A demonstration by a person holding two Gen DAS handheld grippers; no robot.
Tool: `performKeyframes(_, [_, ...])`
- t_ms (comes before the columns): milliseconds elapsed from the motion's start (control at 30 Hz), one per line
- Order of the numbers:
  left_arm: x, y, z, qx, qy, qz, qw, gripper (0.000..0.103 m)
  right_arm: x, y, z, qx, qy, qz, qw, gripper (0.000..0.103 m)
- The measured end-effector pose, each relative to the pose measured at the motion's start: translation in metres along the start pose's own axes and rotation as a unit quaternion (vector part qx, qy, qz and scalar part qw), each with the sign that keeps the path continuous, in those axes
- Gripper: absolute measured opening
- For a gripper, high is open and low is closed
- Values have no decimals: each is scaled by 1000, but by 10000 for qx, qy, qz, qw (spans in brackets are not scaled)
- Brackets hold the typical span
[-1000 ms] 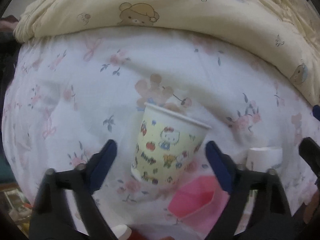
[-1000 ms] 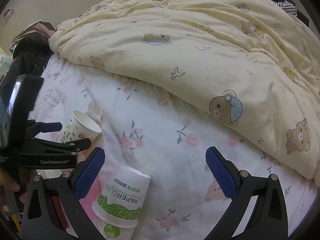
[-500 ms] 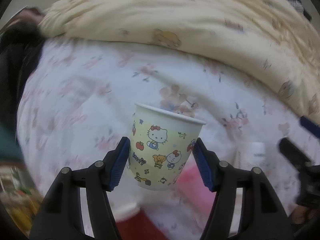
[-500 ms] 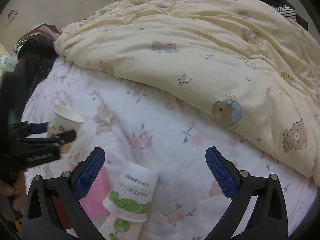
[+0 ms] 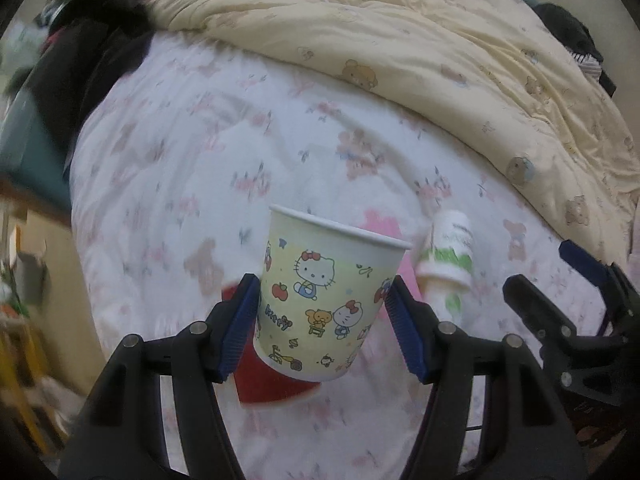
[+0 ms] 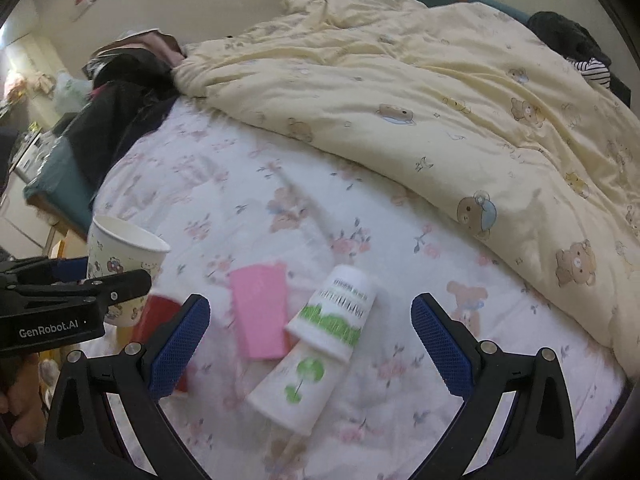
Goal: Flip cup upside down
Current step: 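Lift the Hello Kitty cup with the right gripper and carry it clear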
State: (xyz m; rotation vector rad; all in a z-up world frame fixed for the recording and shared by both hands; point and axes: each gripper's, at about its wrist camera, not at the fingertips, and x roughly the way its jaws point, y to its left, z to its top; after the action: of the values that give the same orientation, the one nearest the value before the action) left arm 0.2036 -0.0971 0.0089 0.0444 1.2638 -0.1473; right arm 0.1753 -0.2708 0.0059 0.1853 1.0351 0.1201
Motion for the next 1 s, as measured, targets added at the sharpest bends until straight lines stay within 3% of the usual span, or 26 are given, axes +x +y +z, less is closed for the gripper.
performKeyframes(300, [-34, 9, -87, -653, -20, -447, 9969, 61, -45, 7, -61, -17, 3, 236, 9997, 103])
performKeyframes(600, [-34, 23, -152, -1187, 94, -350, 9923, 61, -70, 15, -107, -10, -28, 297, 9996, 103])
performKeyframes(900, [-5, 22, -207, -1501, 246, -126, 9883, 61, -71, 11, -149, 69, -53, 401, 9992, 103])
performKeyframes(1000, [31, 20, -225, -1905, 741, -282, 9785, 61, -61, 4, -159, 149, 113, 392, 9991, 103])
